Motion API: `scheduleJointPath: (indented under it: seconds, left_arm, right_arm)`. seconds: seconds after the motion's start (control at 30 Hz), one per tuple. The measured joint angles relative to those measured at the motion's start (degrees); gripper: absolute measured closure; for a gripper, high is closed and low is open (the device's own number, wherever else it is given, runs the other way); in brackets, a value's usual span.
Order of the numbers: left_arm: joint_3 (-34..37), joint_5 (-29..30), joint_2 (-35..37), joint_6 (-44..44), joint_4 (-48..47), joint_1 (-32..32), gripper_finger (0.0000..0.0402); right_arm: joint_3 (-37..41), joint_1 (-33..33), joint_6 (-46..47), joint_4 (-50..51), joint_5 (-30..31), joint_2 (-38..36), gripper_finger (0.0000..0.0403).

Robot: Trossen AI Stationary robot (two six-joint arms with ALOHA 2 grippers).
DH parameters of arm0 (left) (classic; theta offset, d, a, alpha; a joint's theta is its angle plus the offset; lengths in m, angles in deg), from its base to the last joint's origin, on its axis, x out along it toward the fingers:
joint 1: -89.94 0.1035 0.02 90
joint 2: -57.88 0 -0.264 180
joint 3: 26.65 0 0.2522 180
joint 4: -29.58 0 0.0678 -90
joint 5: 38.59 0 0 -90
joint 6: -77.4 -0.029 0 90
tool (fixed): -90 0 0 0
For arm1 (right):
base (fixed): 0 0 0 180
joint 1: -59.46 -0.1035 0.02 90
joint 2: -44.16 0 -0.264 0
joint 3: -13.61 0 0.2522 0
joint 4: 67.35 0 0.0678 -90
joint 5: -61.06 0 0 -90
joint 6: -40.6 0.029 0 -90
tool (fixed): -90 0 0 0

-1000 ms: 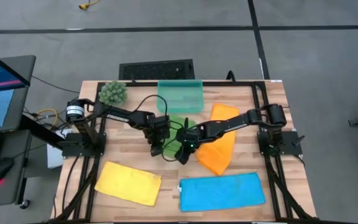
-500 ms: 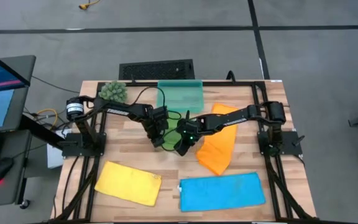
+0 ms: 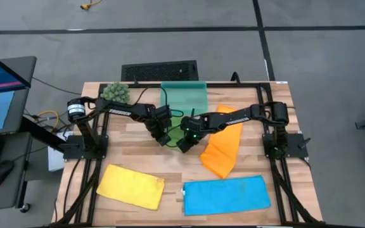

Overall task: Roll microfiber towels into tight, uniform cylinder then place into a basket
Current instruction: Roll the green towel

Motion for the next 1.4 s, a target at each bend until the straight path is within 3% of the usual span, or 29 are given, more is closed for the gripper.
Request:
scheduleJointPath:
  seconds: [0.2,0.77,0.9,1.2,1.4]
  left_arm:
    - [0.0,6.2,0.1,-1.3,0.7,-1.0,0.0395]
    - [0.0,9.2,-0.4,2.1,2.6,-1.1,0.0394]
    - [0.0,9.5,-0.4,2.2,2.6,-1.1,0.0387]
    - [0.1,9.7,-0.4,2.2,1.9,-1.0,0.0384]
    - [0.1,9.8,-0.4,2.2,1.5,-1.0,0.0384]
  right_arm:
    - [0.0,0.0,0.7,0.6,2.6,0.0,0.0399]
    - [0.1,-0.1,1.3,0.5,1.1,0.0,0.0385]
    - [0.2,-0.2,1.1,0.4,1.5,0.0,0.0364]
    - [0.2,0.0,0.0,0.9,2.0,0.0,0.0276]
    - [0.3,-0.1,-0.3,4.2,6.5,-1.2,0.0272]
